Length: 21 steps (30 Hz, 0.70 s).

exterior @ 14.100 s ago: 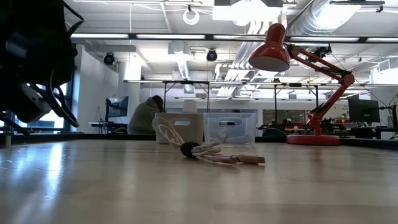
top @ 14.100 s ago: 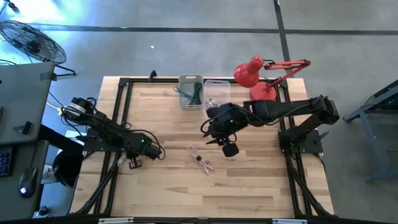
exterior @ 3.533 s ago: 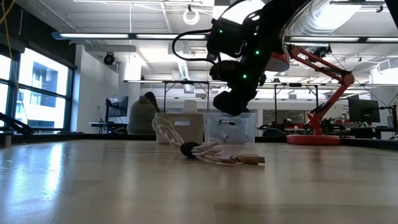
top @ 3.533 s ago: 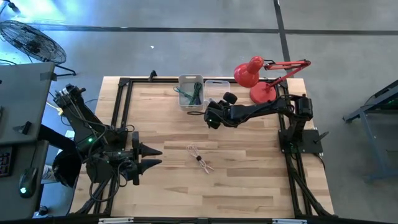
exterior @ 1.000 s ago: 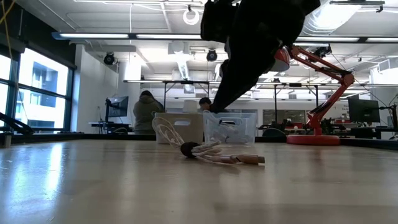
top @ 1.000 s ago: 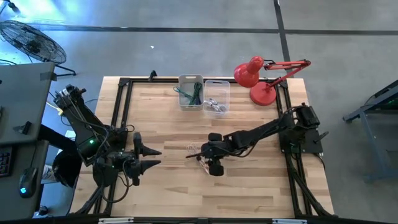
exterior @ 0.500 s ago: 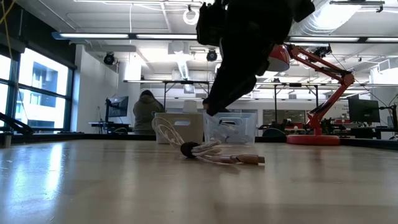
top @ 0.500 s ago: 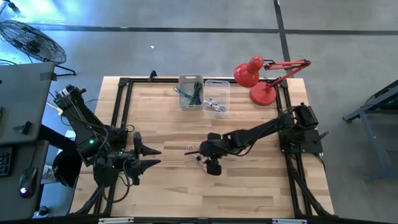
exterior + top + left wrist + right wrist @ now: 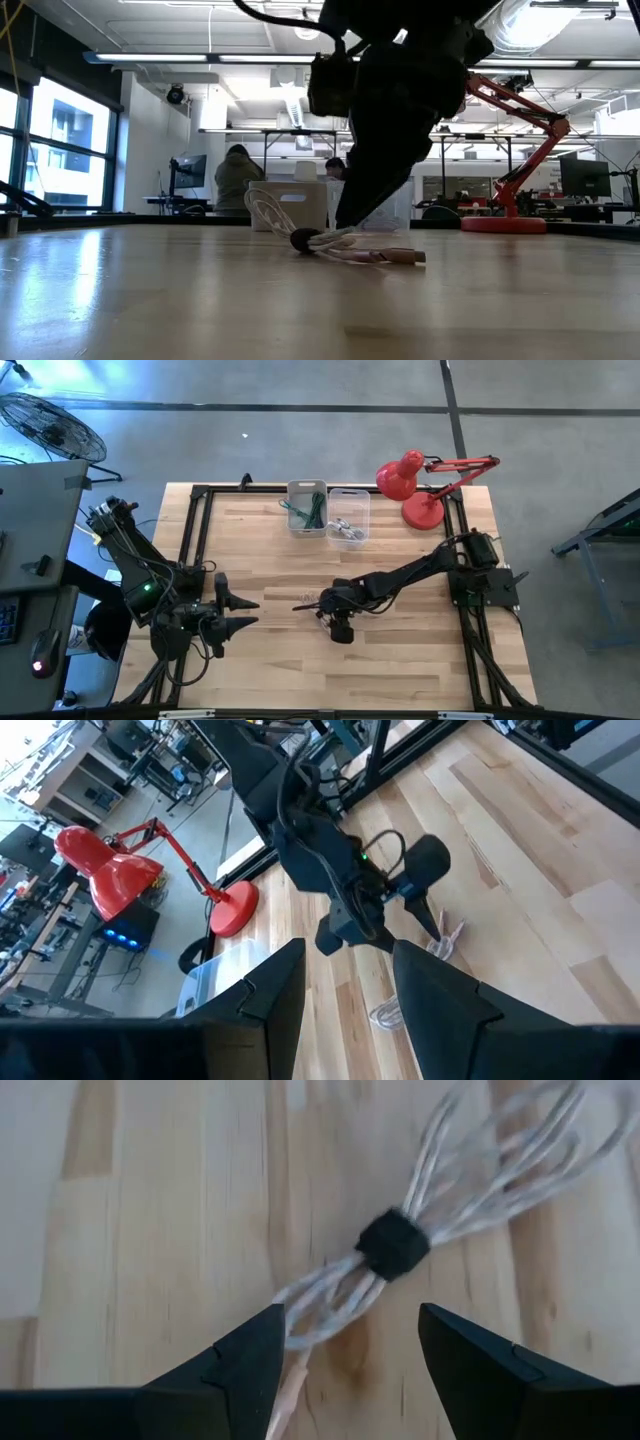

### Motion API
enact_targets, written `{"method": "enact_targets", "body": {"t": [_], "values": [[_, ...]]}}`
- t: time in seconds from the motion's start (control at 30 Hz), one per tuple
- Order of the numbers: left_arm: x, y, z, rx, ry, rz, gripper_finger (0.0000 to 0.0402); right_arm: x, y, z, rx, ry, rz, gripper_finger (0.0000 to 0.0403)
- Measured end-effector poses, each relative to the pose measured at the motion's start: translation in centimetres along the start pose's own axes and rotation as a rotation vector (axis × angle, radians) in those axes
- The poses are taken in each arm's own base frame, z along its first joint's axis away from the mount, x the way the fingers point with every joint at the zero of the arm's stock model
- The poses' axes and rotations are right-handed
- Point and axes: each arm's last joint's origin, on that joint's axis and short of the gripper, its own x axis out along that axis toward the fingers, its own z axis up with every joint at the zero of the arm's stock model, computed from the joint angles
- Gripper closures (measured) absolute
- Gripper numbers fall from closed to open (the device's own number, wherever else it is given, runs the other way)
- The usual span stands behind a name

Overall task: Pick & Place USB Port
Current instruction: Put the orange patterned charger cable into the gray bin

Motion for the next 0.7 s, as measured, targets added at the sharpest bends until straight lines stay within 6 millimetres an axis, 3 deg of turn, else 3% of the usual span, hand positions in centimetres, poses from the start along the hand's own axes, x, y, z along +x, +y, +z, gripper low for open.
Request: {"method": "enact_targets", "body": {"t": [0.43, 0.57, 0.7], "values": [[0.0, 0.0, -0.1, -0.006, 0.005, 0.000, 0.0253, 0.9, 0.0, -0.2, 0.000, 0.018, 0.047, 0.0205], [0.0, 0.0, -0.1, -0.005, 0.007, -0.001, 0.0253, 1.3, -0.2, -0.5, 0.003, 0.042, 0.036, 0.0244], [0.0, 0.0, -0.1, -0.009, 0.008, -0.001, 0.0253, 1.8, -0.5, -0.7, 0.006, 0.054, 0.026, 0.0313]]}}
